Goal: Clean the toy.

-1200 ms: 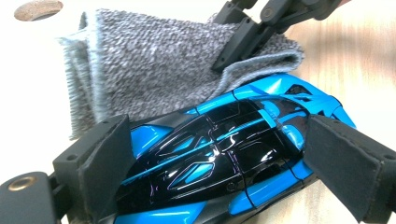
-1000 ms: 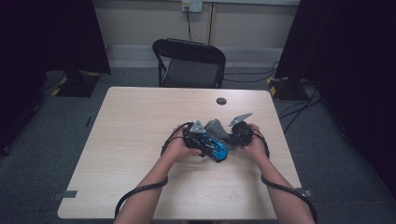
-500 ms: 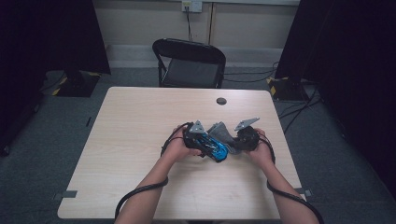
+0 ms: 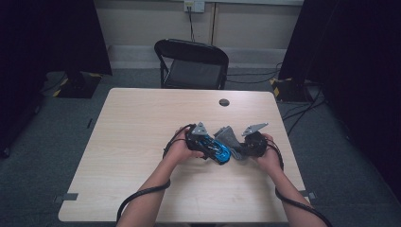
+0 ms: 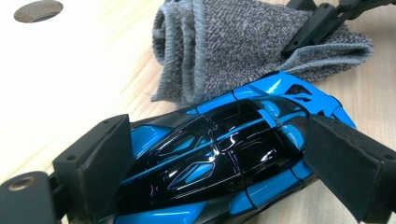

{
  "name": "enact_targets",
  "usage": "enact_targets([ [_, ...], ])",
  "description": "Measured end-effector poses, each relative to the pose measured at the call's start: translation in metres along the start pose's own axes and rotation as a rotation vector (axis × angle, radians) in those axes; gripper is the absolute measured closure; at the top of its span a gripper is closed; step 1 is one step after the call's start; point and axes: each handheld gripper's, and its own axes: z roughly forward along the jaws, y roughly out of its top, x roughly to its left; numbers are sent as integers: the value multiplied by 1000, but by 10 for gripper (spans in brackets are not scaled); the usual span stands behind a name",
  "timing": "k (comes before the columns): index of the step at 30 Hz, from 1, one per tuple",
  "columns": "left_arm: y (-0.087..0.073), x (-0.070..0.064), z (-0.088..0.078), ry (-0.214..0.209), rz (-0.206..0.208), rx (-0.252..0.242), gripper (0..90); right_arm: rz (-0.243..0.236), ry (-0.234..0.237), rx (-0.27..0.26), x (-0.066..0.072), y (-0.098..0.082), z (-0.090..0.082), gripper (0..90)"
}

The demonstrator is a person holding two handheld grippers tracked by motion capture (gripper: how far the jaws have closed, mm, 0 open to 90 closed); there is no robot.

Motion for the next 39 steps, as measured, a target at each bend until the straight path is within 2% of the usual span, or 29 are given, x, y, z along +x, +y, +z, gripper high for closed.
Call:
enact_targets([
  [13,0,-1,0,-1,-1,1,82,8,6,-6,3,-13,-11,772],
  [31,1,-2,0,2,-1,6,82,31,28,1,5,-41,-36,771],
  [39,0,-1,0,4,2,2,83,56,7,-11,2,-48,-46,767],
])
